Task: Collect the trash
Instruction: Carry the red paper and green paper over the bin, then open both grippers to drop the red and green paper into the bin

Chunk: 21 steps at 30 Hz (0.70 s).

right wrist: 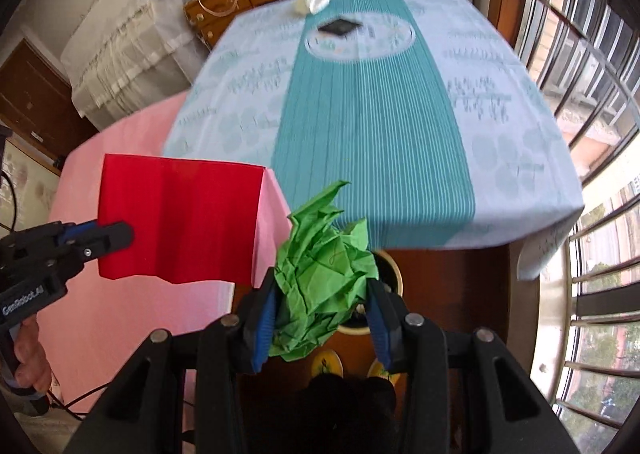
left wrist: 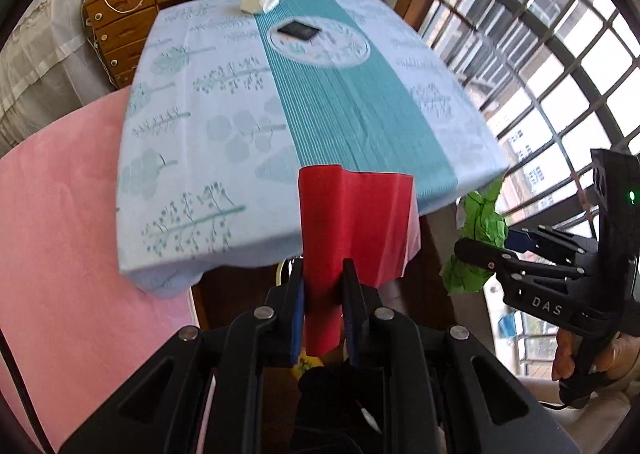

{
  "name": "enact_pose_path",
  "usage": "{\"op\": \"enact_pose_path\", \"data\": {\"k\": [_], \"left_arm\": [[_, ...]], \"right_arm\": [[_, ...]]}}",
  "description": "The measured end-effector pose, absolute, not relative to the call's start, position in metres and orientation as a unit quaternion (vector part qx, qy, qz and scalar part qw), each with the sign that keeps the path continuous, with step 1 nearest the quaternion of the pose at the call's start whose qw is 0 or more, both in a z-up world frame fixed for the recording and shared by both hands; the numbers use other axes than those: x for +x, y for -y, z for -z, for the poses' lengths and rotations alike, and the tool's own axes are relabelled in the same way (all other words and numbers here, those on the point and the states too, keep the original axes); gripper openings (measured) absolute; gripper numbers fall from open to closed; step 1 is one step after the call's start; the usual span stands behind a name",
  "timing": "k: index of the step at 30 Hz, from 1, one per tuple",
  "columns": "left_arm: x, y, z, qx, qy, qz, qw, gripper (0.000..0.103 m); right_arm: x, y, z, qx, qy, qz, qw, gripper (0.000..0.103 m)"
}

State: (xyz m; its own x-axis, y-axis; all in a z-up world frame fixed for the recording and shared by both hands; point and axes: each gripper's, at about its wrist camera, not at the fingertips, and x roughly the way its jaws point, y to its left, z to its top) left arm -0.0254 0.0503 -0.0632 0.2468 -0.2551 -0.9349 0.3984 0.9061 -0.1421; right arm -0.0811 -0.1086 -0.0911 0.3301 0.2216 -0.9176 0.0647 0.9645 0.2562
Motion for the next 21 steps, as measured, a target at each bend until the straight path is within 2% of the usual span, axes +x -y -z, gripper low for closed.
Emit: {"op": "enact_pose_path", "data": {"k": [9, 21], "left_arm": [[-0.05, -0.024, 0.166, 0.089, -0.631, 0.169, 0.752, 0.014], [-0.046, 0.003, 0.358, 0.08, -0.654, 0.1, 0.746, 0.015]], "right_arm": [[-0.093, 0.12, 0.207, 0.167, -0.625, -0.035, 0.761, 0.041], [-0.09, 0.126, 0.39, 0.144, -0.667, -0.028, 0.73, 0.041]]}}
